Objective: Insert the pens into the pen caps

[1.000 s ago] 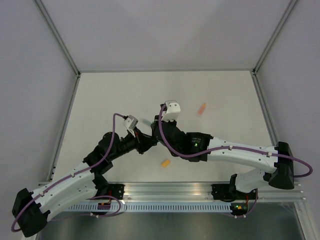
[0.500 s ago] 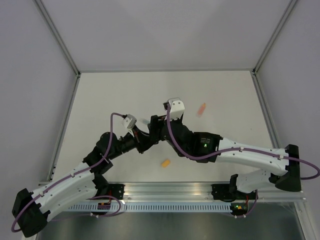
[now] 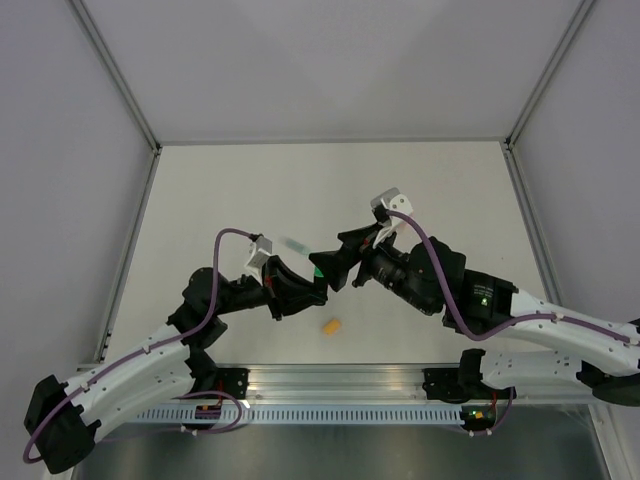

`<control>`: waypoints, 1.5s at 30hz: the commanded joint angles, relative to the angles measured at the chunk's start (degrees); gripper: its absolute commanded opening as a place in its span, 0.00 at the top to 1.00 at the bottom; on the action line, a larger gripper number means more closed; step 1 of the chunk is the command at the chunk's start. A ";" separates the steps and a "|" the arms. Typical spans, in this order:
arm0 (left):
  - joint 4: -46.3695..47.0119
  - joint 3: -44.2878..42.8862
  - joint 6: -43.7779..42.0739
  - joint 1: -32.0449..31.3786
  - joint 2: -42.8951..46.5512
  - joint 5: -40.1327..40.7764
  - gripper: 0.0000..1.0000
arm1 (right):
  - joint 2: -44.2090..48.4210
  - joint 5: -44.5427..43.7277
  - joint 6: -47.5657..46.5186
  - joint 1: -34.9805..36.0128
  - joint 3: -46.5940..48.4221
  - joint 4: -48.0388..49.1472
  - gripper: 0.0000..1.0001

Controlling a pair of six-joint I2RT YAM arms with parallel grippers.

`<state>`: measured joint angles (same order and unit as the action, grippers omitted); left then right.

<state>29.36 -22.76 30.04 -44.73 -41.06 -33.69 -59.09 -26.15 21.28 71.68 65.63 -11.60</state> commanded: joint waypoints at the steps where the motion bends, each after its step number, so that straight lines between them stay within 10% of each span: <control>1: 7.90 0.61 3.00 -0.01 -0.60 -7.00 0.98 | 2.13 10.76 -3.17 -0.31 -0.67 3.95 0.19; 8: 10.10 0.97 4.15 -0.01 -0.78 -8.85 0.98 | 1.96 16.83 -3.52 -0.31 -2.17 4.21 0.43; 36: 14.84 1.23 6.61 -0.09 -2.27 -13.68 0.98 | 4.42 17.71 -4.05 -0.40 -6.82 9.57 0.52; 45: 16.07 1.67 7.13 -0.01 -1.74 -13.51 0.98 | 3.90 22.80 -0.89 -0.40 -11.38 12.72 0.81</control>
<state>40.86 -21.12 35.83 -44.73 -43.22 -46.19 -55.29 -6.85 18.87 71.44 56.90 -2.20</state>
